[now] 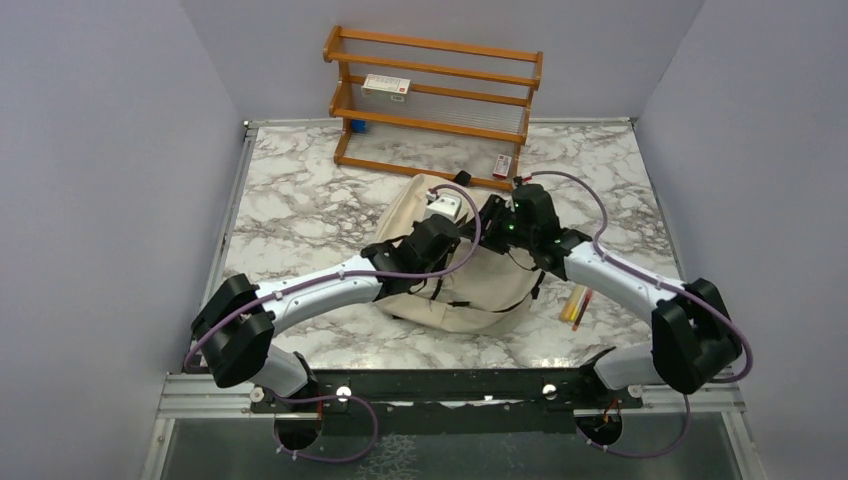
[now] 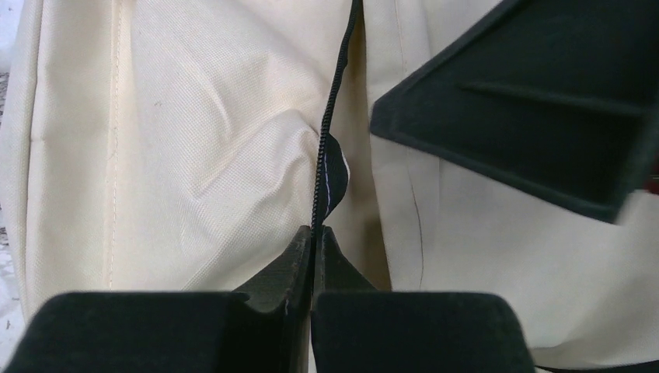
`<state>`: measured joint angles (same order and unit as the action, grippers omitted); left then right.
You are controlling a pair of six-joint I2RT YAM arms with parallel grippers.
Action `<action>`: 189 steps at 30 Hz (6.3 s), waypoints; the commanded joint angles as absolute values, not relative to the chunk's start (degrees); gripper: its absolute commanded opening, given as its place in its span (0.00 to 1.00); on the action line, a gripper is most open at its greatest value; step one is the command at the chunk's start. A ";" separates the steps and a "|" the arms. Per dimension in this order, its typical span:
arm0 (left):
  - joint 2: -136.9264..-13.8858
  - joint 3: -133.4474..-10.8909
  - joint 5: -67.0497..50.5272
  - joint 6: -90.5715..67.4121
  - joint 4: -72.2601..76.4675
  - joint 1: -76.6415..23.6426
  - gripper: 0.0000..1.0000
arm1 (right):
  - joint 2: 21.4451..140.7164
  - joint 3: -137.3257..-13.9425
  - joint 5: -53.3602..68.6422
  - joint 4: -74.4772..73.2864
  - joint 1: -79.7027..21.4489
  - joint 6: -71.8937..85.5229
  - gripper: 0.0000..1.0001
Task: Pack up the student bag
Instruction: Place the stationery in the student bag, then pick up the stationery from the center of the board, then place the stationery in the student bag.
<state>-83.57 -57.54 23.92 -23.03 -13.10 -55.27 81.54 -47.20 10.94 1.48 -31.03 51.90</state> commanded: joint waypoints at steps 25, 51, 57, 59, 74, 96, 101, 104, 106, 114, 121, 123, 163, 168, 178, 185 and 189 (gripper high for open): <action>-77.28 -52.04 18.47 -22.68 -6.29 -55.81 0.68 | 57.58 -41.71 -38.09 -40.56 -23.64 51.91 0.53; -71.58 -49.75 17.13 -24.56 -7.01 -55.81 0.70 | 72.15 -36.38 -17.41 -23.37 -3.12 39.59 0.39; -71.46 -49.22 16.97 -24.61 -6.47 -55.81 0.70 | 73.46 -37.16 -18.40 -25.43 -3.12 41.08 0.44; -71.46 -49.22 16.71 -24.70 -6.36 -55.81 0.70 | 74.46 -37.99 -18.90 -27.29 -3.05 41.75 0.47; -71.05 -48.05 16.37 -24.27 -5.10 -55.81 0.71 | 70.99 -42.79 -21.97 -36.90 -3.08 45.10 0.49; -71.69 -48.55 13.71 -22.10 -5.12 -55.81 0.71 | 74.37 -41.71 -17.75 -44.91 -3.10 55.37 0.51; -71.37 -49.04 14.26 -21.80 -5.97 -55.81 0.71 | 75.25 -40.25 -16.79 -43.30 -3.12 55.50 0.51; -71.32 -48.66 14.57 -22.16 -5.41 -55.81 0.71 | 75.91 -39.54 -16.44 -42.83 -3.06 55.16 0.51; -71.52 -48.60 14.51 -22.68 -5.22 -55.81 0.71 | 76.42 -39.17 -16.48 -42.99 -3.02 55.10 0.51; -70.67 -47.78 14.59 -23.55 -5.43 -55.81 0.71 | 78.11 -37.89 -13.84 -40.45 -2.99 54.52 0.47; -69.19 -48.12 15.53 -23.54 -6.98 -55.81 0.72 | 77.25 -38.12 -14.55 -38.67 -2.99 53.47 0.21; -68.71 -48.13 15.64 -23.76 -7.23 -55.81 0.72 | 75.77 -38.51 -15.36 -38.27 -2.99 52.84 0.19; -76.23 -57.57 -1.58 -31.29 8.02 -55.98 0.81 | 52.76 -43.79 13.25 -9.08 -24.81 57.88 0.01; -77.44 -57.39 -3.02 -31.66 8.15 -55.99 0.68 | 53.62 -44.27 12.86 -7.87 -26.66 57.86 0.01; -78.24 -56.85 -5.71 -31.73 9.14 -55.99 0.47 | 53.60 -43.43 14.06 -5.34 -27.27 57.74 0.02; -79.24 -57.23 -7.89 -31.81 9.51 -55.98 0.16 | 52.97 -43.87 13.94 -5.69 -27.33 56.08 0.11; -78.87 -56.84 -7.92 -31.81 9.74 -55.99 0.06 | 52.53 -44.26 13.52 -6.87 -27.30 54.79 0.23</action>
<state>-78.85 -55.94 -3.70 -31.66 7.18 -54.98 53.47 -42.11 13.98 -8.69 -26.92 55.94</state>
